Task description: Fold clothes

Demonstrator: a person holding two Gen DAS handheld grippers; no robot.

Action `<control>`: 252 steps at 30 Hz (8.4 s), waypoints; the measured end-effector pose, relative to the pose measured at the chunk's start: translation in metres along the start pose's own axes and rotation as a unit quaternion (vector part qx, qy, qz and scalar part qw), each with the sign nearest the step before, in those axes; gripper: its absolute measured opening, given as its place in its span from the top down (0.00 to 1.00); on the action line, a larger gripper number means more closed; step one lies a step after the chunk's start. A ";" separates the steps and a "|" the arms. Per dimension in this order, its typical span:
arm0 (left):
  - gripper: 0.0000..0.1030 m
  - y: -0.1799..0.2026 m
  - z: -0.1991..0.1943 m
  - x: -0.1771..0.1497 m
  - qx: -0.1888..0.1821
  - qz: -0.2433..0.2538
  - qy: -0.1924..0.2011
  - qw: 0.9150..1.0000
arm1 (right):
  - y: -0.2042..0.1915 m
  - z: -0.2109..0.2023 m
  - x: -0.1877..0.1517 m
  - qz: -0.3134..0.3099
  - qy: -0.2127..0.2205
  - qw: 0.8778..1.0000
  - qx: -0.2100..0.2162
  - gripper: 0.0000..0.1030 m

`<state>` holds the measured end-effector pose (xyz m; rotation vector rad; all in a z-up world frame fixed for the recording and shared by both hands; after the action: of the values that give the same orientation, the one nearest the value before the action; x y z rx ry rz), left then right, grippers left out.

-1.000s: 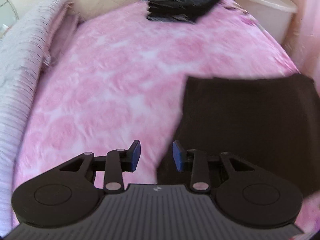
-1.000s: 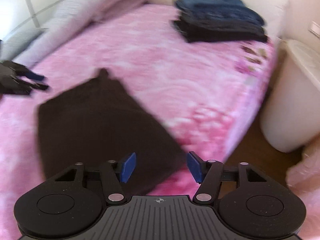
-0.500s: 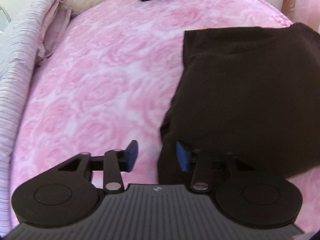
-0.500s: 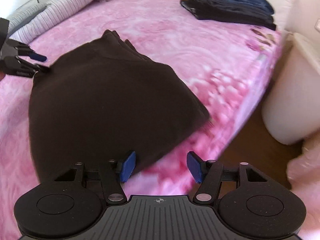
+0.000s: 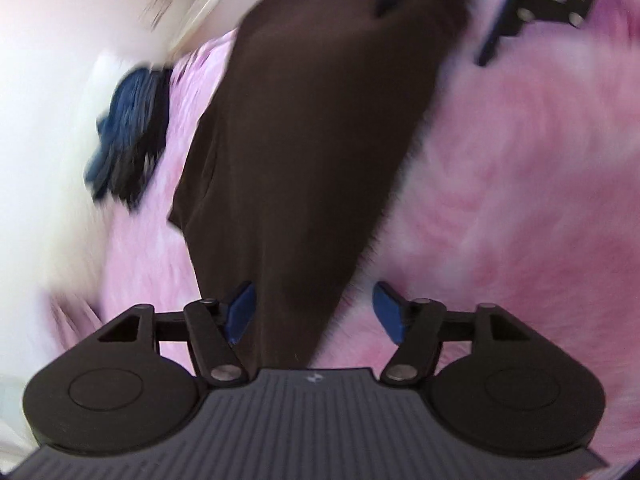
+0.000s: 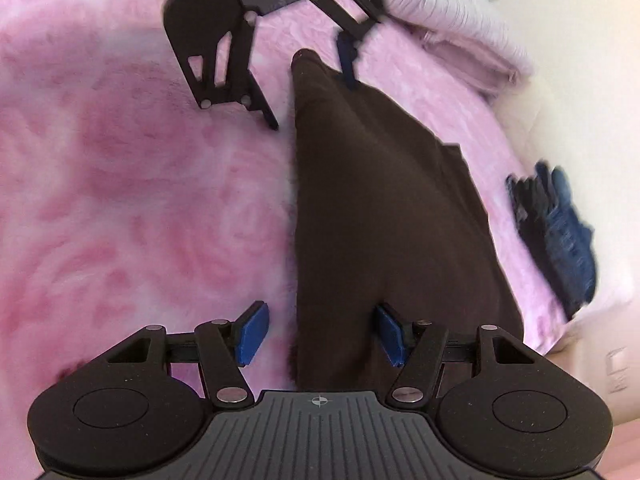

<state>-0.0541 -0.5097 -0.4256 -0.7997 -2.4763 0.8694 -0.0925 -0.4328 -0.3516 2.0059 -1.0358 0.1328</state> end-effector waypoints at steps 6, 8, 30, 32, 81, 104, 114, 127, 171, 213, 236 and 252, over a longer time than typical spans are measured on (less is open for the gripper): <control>0.36 -0.026 0.030 -0.006 0.078 0.036 -0.004 0.996 | -0.001 0.031 -0.004 -0.024 -0.005 0.998 -0.061 0.41; 0.47 -0.031 0.041 -0.010 0.072 0.031 -0.012 0.997 | -0.002 0.035 -0.004 -0.040 0.001 0.997 -0.068 0.41; 0.91 -0.080 -0.005 0.046 -0.109 -0.099 -0.036 0.988 | 0.130 -0.009 -0.017 -0.061 -0.010 0.992 0.108 0.81; 0.91 -0.089 -0.008 0.050 -0.121 -0.115 -0.042 0.985 | 0.142 -0.007 -0.011 -0.052 -0.023 0.991 0.125 0.81; 0.91 -0.308 -0.038 0.235 -0.094 -0.217 -0.137 0.962 | 0.444 -0.022 -0.052 -0.083 0.066 0.976 0.191 0.83; 0.91 -0.621 0.107 0.231 0.055 -0.257 -0.096 0.960 | 0.712 0.158 0.019 -0.119 0.116 0.982 0.088 0.83; 0.91 -0.699 0.227 0.185 0.153 -0.330 -0.201 0.909 | 0.788 0.309 0.064 -0.194 0.291 0.937 0.012 0.82; 0.80 -0.564 0.355 0.181 0.066 -0.279 -0.271 0.919 | 0.730 0.399 -0.022 -0.245 0.244 0.935 0.078 0.81; 0.92 -0.562 0.328 0.206 0.057 -0.287 -0.270 0.918 | 0.682 0.405 -0.117 -0.251 0.192 0.940 0.127 0.91; 0.09 -0.503 0.078 0.286 0.107 -0.772 -0.102 0.618 | 0.702 0.194 -0.150 0.365 -0.050 0.918 0.146 0.29; 0.10 -0.499 0.037 0.327 0.121 -0.780 -0.084 0.608 | 0.691 0.105 -0.138 0.358 -0.015 0.929 0.091 0.28; 0.09 -0.509 0.051 0.334 0.120 -0.786 -0.093 0.599 | 0.700 0.109 -0.143 0.359 -0.022 0.928 0.098 0.28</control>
<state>-0.5290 -0.6495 -0.0681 1.5207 -1.9395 0.4305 -0.7122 -0.6293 -0.0353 1.7066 -1.8065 0.6004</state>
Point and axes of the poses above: each gripper's, at about its wrist camera, not at the fingertips, and z roughly the way its jaws point, y to its right, x to its top, the point moved 8 cm from there along z, roughly the way its jaws point, and after that the axes turned 8 degrees about -x, right-handed, at the moved point
